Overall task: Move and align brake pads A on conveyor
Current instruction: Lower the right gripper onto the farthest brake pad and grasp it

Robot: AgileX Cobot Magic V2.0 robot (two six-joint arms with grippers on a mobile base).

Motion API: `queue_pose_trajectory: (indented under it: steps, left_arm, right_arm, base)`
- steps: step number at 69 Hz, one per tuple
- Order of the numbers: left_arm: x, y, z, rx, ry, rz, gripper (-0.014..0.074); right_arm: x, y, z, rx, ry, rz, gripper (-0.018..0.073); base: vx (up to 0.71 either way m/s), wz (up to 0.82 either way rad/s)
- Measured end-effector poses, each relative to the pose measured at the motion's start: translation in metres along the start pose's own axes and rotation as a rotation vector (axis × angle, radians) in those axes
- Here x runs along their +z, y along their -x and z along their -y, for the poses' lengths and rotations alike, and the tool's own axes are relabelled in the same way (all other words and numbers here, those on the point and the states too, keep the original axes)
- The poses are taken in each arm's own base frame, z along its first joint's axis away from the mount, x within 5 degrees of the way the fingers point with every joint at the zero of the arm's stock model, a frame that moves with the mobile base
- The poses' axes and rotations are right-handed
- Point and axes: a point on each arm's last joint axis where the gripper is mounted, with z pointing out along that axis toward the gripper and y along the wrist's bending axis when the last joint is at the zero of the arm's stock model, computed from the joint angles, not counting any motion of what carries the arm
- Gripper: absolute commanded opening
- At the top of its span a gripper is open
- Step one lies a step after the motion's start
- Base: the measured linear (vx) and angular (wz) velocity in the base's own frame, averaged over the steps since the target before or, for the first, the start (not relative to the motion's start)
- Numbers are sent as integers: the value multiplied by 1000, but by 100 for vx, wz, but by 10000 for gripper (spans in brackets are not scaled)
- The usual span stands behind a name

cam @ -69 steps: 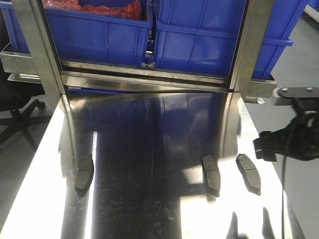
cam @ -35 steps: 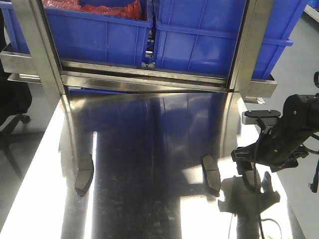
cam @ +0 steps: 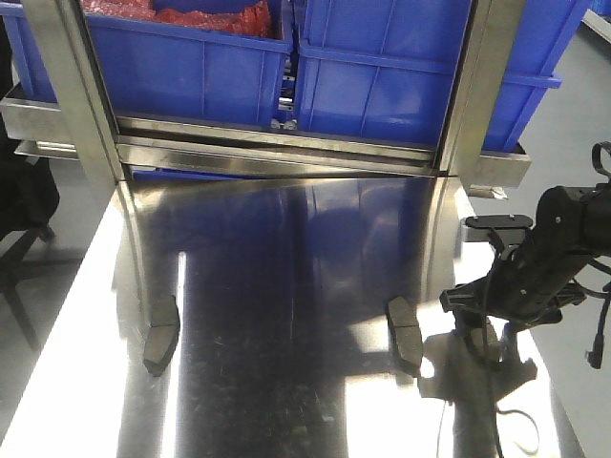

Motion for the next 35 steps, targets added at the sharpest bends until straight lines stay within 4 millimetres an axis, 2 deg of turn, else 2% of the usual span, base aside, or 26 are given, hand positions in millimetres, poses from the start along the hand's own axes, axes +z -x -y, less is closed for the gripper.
queue_pose_trajectory:
  steps: [17,35]
  left_arm:
    - [0,0,0,0,0,0,56]
    - [0,0,0,0,0,0,56]
  right_arm:
    - [0,0,-1,6,16,-2,380]
    - [0,0,-2,8,24,-4,162]
  base:
    - [0,0]
    - [0,0]
